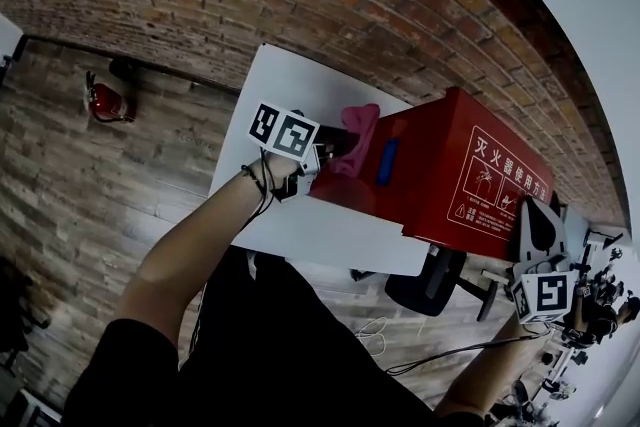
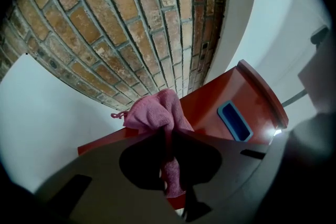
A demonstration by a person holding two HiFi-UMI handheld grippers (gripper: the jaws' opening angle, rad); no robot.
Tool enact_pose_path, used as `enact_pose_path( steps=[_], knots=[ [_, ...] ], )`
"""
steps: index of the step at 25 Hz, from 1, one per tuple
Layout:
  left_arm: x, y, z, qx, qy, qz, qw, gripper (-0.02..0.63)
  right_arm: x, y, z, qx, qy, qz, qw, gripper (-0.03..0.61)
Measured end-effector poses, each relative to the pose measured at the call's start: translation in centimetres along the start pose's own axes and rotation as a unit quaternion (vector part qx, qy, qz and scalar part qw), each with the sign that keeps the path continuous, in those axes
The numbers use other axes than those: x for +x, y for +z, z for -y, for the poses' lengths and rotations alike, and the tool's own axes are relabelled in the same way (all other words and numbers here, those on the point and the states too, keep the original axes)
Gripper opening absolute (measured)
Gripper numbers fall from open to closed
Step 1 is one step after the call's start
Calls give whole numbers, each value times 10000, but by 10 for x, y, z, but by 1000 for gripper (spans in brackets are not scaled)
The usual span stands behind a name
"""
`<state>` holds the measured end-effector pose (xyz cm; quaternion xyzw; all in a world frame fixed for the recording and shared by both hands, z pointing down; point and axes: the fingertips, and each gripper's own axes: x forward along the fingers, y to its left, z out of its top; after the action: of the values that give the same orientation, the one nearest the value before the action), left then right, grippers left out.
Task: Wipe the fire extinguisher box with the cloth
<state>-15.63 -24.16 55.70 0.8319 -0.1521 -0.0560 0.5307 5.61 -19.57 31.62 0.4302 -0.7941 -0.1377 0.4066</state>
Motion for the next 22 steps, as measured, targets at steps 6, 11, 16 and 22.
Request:
enact_pose_path(
  steps=[6, 11, 16, 22],
  knots=[
    [2, -11, -19, 32, 70, -73, 9999, 54, -1, 0, 0, 1, -11, -11, 10000, 15],
    [4, -17, -32, 44, 108, -115, 9999, 53, -1, -1, 0, -14, -9, -7, 10000, 15],
    [6, -22, -45, 11, 99, -132, 9999, 52, 0, 0, -1, -42, 21, -13, 10000, 15],
    [8, -30, -65, 4, 181, -203, 9996, 53, 0, 1, -2, -132, 17, -15, 9999, 15]
  ],
)
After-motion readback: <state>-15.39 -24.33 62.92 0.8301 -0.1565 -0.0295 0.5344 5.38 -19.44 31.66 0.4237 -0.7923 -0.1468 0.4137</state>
